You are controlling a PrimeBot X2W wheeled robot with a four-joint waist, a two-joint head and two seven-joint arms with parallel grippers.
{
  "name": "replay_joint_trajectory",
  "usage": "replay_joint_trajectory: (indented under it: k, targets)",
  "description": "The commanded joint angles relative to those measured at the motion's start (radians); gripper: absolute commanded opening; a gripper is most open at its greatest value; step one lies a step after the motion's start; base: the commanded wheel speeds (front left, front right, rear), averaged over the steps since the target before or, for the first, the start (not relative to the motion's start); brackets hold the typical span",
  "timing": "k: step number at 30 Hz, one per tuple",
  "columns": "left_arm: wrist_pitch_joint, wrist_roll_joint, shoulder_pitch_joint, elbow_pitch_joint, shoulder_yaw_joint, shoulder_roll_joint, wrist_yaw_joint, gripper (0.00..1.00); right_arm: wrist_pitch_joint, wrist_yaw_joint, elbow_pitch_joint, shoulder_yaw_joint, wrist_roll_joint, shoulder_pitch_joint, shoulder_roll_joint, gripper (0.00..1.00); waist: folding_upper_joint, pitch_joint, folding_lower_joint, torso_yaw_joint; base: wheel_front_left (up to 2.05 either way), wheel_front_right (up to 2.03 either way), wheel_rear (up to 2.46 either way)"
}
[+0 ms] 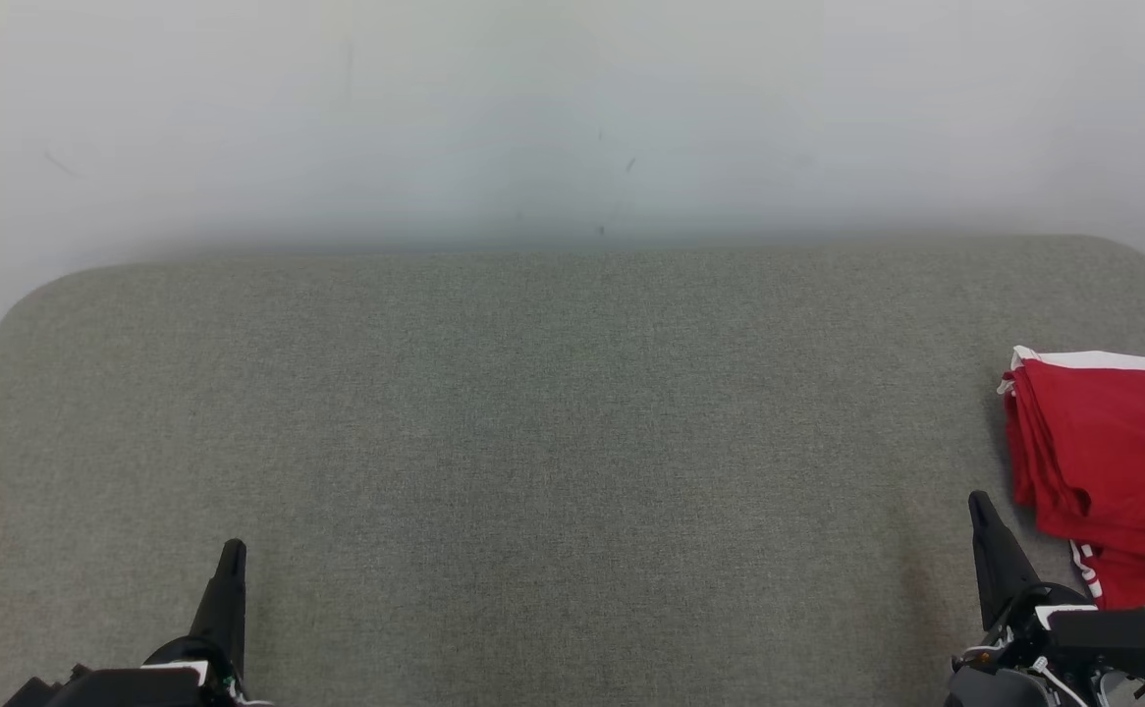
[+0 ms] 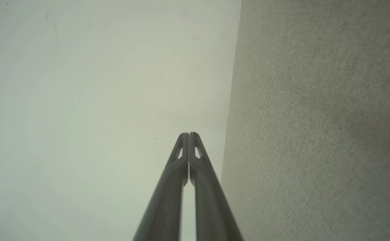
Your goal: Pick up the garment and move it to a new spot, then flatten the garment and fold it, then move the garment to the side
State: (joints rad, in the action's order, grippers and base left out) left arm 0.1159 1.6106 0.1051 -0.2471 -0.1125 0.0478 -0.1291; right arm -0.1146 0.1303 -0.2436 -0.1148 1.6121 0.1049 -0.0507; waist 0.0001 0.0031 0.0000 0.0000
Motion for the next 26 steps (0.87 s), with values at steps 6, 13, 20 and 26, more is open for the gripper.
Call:
replay_joint_trajectory:
  k: [6, 13, 20, 26]
  targets:
    - [0.000, 0.005, 0.009, 0.003, -0.003, 0.004, -0.004, 0.00, -0.003, 0.001, 0.001, -0.002, 0.001, 0.007, 0.002, 0.00, -0.0001, 0.000, 0.0000, 0.000, 0.00, 0.00, 0.00]
    - [0.000, 0.005, 0.009, 0.003, -0.003, 0.004, -0.004, 0.00, -0.003, 0.001, 0.001, -0.002, 0.001, 0.007, 0.002, 0.00, -0.0001, 0.000, 0.0000, 0.000, 0.00, 0.00, 0.00]
    - [0.000, 0.005, 0.009, 0.003, -0.003, 0.004, -0.004, 0.00, -0.003, 0.001, 0.001, -0.002, 0.001, 0.007, 0.002, 0.00, -0.0001, 0.000, 0.0000, 0.000, 0.00, 0.00, 0.00]
    - [0.000, 0.005, 0.009, 0.003, -0.003, 0.004, -0.004, 0.00, -0.003, 0.001, 0.001, -0.002, 0.002, 0.007, 0.002, 0.00, -0.0001, 0.000, 0.0000, 0.000, 0.00, 0.00, 0.00]
